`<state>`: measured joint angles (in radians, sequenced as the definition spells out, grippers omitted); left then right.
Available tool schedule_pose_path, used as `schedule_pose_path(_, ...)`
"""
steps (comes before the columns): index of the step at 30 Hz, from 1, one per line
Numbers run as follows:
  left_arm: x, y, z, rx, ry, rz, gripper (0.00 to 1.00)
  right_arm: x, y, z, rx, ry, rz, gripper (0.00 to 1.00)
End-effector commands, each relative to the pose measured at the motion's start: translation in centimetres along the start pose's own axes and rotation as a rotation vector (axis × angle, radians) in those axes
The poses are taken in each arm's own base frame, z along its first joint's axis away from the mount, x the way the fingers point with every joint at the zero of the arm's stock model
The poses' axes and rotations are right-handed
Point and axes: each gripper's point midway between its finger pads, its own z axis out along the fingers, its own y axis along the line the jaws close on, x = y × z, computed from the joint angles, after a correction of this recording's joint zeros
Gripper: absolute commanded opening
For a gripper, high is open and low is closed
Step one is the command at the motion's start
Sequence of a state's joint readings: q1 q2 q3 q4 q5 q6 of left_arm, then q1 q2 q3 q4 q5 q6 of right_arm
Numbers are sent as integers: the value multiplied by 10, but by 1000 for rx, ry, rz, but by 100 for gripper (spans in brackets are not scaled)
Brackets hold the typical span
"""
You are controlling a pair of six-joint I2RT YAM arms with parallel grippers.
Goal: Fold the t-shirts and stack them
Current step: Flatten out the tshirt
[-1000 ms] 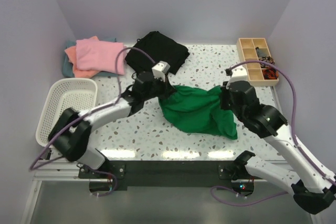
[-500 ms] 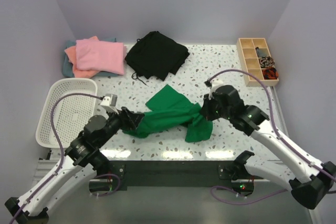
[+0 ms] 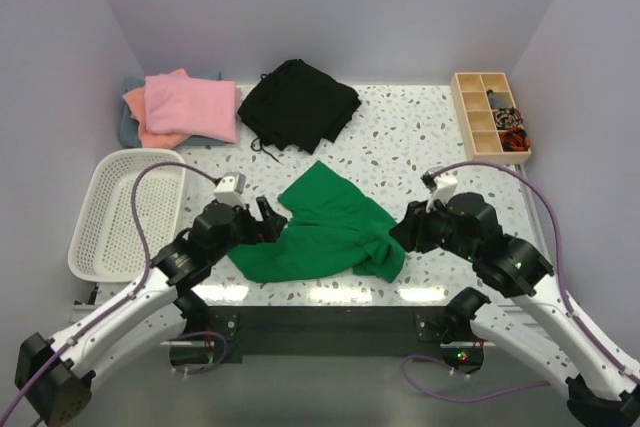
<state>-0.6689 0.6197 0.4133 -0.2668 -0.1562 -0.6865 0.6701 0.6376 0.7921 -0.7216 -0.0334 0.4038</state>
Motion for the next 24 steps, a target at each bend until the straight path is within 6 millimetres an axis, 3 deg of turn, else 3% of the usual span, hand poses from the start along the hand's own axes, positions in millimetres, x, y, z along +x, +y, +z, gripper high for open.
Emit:
schedule_pose_path(1,-25,-24,30,58,-63,66,100,6,-6,3,48,25,56,42)
schedule_pose_path(5,-19,-17,65,-27,-8,101,100,27,-3,28,29,131,83,38)
schedule_pose_path(9,2,-12,88,-42,61,104,100,28,4,42,-15,110,80,39)
schedule_pose_path(14,24,1,96,-67,100,86,100,25,13,47,-26,126,28,40)
schedule_pose_path(17,40,14,94,-91,120,73,100,19,34,44,-35,118,-68,39)
schedule_pose_path(20,49,21,94,-103,128,56,100,18,40,47,18,118,-157,38)
schedule_pose_path(22,52,23,95,-106,131,51,100,15,24,54,160,104,-215,37)
schedule_pose_path(23,55,25,95,-114,139,53,100,15,27,52,180,99,-256,38)
schedule_pose_path(24,56,26,95,-119,141,54,100,13,21,53,229,88,-280,48)
